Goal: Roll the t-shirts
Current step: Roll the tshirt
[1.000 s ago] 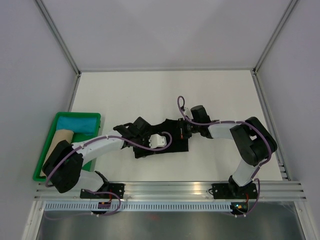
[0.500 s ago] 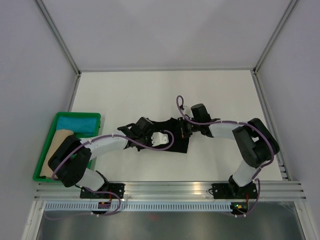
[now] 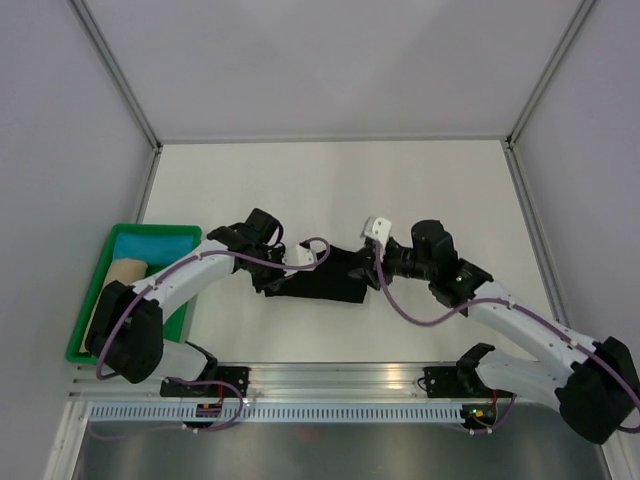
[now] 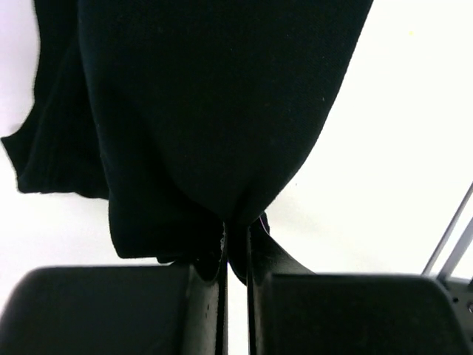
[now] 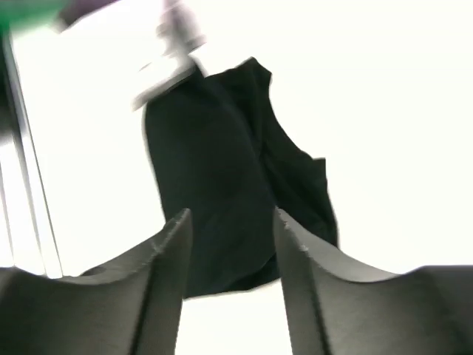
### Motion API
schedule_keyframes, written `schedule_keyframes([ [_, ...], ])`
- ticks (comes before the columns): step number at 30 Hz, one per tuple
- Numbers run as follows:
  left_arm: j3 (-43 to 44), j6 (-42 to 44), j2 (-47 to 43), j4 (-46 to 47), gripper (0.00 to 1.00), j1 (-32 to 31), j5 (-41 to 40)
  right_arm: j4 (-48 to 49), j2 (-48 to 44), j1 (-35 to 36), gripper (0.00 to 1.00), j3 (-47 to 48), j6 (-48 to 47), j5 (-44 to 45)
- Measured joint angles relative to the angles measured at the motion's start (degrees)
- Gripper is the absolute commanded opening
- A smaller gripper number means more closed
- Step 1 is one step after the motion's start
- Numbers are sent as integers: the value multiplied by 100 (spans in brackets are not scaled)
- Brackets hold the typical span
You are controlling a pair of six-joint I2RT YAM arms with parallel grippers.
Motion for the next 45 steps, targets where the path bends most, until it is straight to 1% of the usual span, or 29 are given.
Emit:
schedule_keyframes([
  [2,133,114,13,-225,2,243,197,4,-551,439,63,-389,-852,168],
  [4,238,210,68,-433,2,452,367,-63,-835,922,65,-761,-1580,376],
  [6,306,267,138,-553,2,570,459,-177,-837,1373,69,-999,-2107,723],
  [9,343,361,199,-671,2,599,546,-205,-621,2061,70,-1294,-2754,1572],
  [11,350,407,203,-750,2,599,595,-79,-396,2385,71,-1405,-3062,1976],
  [12,363,428,205,-789,2,599,603,4,-249,2479,76,-1408,-3180,2142],
  [15,426,472,249,-848,2,599,623,348,188,2603,77,-1403,-3410,2656],
  [20,459,546,358,-901,2,599,645,664,573,2658,78,-1403,-3558,3152],
  [21,459,564,376,-905,2,599,651,721,625,2660,76,-1401,-3560,3228],
  [23,459,623,404,-918,2,599,695,798,791,2660,70,-1375,-3550,3357],
  [24,461,654,415,-929,2,599,734,815,933,2658,55,-1340,-3523,3410],
  [25,461,693,431,-949,2,599,756,807,1038,2656,45,-1307,-3515,3429],
  [26,463,739,448,-975,2,601,780,778,1158,2643,27,-1257,-3451,3432],
  [29,483,879,514,-1110,2,625,844,627,1366,2542,9,-1080,-3191,3309],
  [30,501,931,540,-1174,2,643,890,570,1381,2455,1,-1014,-3128,3206],
  [31,522,979,566,-1239,4,669,918,507,1379,2347,0,-951,-3058,3080],
  [32,542,1019,584,-1283,18,695,944,422,1379,2238,0,-874,-2983,2946],
  [33,557,1060,590,-1314,30,721,966,337,1377,2133,0,-796,-2914,2809],
  [34,568,1088,590,-1338,50,748,994,260,1373,2011,0,-728,-2839,2636],
  [35,577,1132,590,-1373,55,772,1023,210,1373,1886,0,-678,-2767,2459],
  [36,579,1126,588,-1397,57,793,1038,153,1373,1764,0,-636,-2664,2273],
  [38,570,1115,551,-1394,68,826,1029,61,1379,1519,0,-568,-2450,1947],
  [41,485,1106,310,-1276,71,826,1010,-33,1447,1248,0,-431,-2155,1598],
  [42,435,1102,184,-1228,78,824,992,-76,1475,1198,0,-380,-2070,1508],
  [45,302,1027,-157,-1084,79,826,925,-166,1543,1134,0,-264,-1910,1307],
])
